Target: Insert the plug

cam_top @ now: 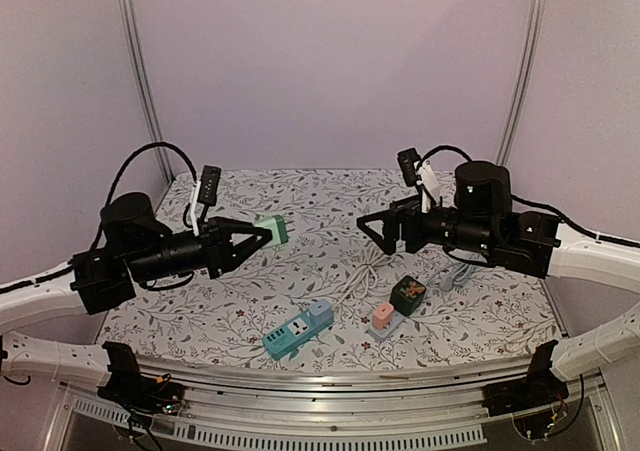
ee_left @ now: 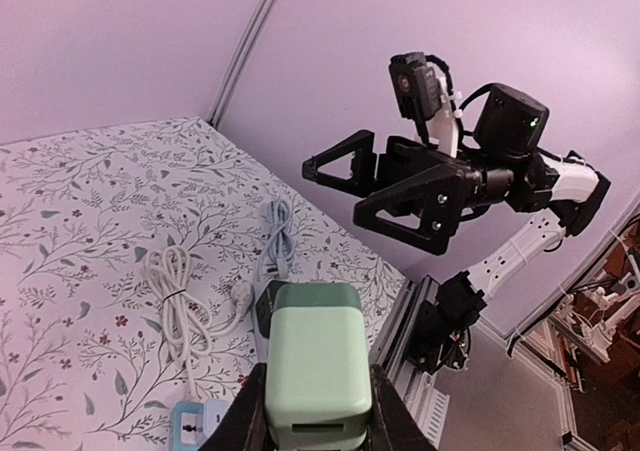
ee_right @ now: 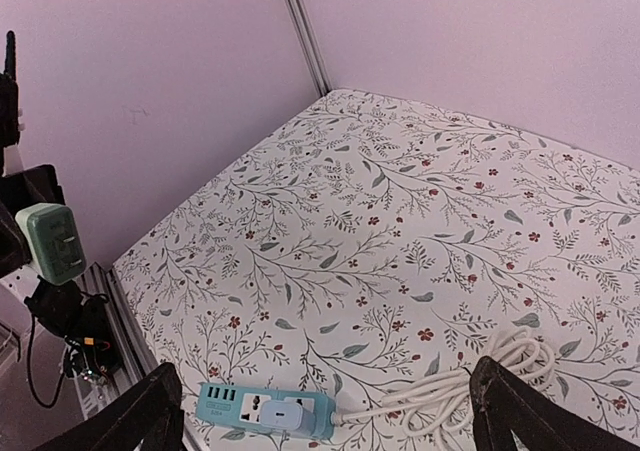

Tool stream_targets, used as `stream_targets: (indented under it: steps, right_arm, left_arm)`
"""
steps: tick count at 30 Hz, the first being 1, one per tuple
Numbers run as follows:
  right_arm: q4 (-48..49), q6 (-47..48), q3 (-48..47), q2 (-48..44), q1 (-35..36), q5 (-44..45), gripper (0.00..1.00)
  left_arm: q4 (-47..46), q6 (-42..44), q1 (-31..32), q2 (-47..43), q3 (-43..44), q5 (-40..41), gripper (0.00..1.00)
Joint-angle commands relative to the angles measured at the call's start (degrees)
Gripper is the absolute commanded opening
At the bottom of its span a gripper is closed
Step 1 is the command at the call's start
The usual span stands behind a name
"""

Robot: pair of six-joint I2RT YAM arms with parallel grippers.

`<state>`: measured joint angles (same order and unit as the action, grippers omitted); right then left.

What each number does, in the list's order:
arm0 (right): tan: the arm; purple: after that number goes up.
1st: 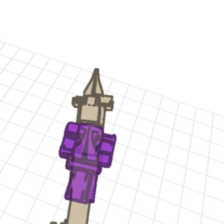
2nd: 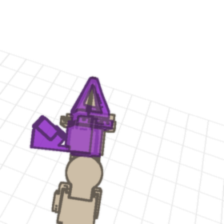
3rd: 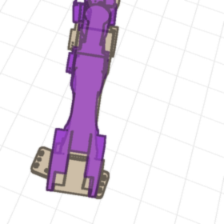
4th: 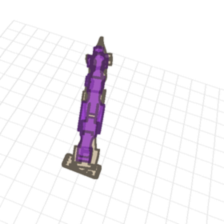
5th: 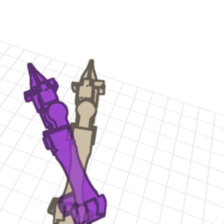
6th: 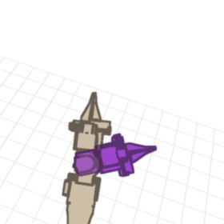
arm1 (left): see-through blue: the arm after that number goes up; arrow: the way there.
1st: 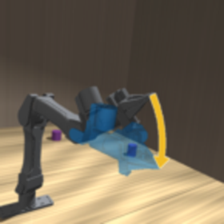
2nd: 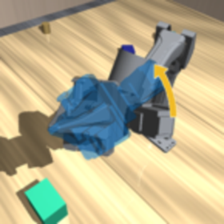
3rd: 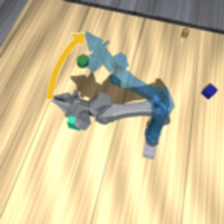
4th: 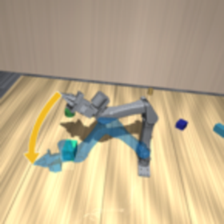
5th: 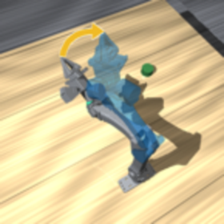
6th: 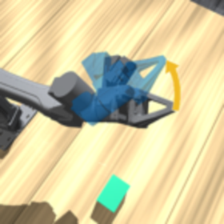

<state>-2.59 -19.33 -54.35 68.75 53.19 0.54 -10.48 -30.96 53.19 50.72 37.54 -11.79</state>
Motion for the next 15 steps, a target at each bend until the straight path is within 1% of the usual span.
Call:
stream_targets:
  steps: [1,2,4,9,12,15]
  right_arm:
    - [-0.1,3.7,2.0,-0.9,-0.3,-3.5,0.99]
    - [0.5,4.0,2.3,-1.3,-0.3,-3.6,0.99]
    - [-2.0,4.1,1.0,-1.2,-0.3,-3.3,0.99]
    - [-4.6,4.7,0.3,0.0,-0.4,-3.9,0.99]
    - [-6.5,5.3,-0.1,0.1,-0.5,-7.3,0.99]
    - [-7.8,7.0,0.7,-0.5,-0.6,-6.0,0.99]
  left_arm:
    - [15.9,3.6,0.0,-1.4,1.4,8.8,0.0]
    - [18.6,3.9,0.0,-0.9,2.3,10.2,0.0]
    - [22.6,4.4,0.1,0.1,4.1,11.5,0.0]
    - [30.3,6.0,0.1,4.2,8.0,11.6,0.0]
    - [35.0,7.6,0.7,7.5,11.4,9.4,0.0]
    - [40.0,8.9,2.1,10.9,14.6,8.6,0.0]
